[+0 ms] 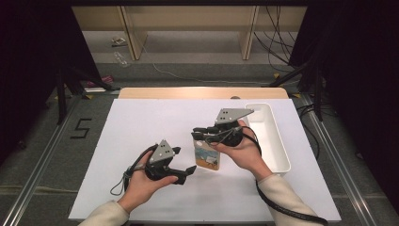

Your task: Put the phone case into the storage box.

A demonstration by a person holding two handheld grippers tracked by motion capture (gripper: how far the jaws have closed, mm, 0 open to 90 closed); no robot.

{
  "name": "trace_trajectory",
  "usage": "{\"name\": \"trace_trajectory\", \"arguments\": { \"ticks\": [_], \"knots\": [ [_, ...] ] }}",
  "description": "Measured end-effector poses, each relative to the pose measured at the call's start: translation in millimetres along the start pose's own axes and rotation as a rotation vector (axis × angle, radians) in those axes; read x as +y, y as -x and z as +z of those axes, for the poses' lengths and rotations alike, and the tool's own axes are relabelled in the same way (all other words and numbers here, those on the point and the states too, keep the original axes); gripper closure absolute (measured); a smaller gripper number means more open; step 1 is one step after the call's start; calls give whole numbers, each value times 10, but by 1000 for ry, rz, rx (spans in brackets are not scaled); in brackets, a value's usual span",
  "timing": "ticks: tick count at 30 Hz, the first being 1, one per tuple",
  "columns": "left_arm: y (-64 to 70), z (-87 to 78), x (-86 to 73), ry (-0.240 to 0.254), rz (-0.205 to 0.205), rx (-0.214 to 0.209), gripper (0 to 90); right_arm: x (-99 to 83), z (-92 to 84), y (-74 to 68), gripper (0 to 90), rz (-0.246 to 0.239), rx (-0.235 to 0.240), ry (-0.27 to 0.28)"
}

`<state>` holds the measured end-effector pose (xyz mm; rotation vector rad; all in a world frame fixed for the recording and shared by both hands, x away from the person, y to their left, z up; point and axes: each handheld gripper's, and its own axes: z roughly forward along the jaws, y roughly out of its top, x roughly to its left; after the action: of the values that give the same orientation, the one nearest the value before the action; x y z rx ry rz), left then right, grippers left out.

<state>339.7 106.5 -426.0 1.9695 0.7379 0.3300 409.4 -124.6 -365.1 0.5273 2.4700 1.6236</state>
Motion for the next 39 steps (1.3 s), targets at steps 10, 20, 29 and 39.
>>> {"name": "trace_trajectory", "arguments": {
  "ticks": [10,20,29,39],
  "knots": [
    [-34,82,-15,-17,46,-54,227,19,-17,-6,795,-13,55,-1],
    [-116,166,-34,-20,60,-87,290,22,5,-30,795,-13,86,-3],
    [-133,280,-114,-62,90,-115,298,49,-1,-50,795,-13,103,7],
    [-148,370,-185,-73,116,-151,302,67,-14,-58,795,-12,113,16]
  ]
}}
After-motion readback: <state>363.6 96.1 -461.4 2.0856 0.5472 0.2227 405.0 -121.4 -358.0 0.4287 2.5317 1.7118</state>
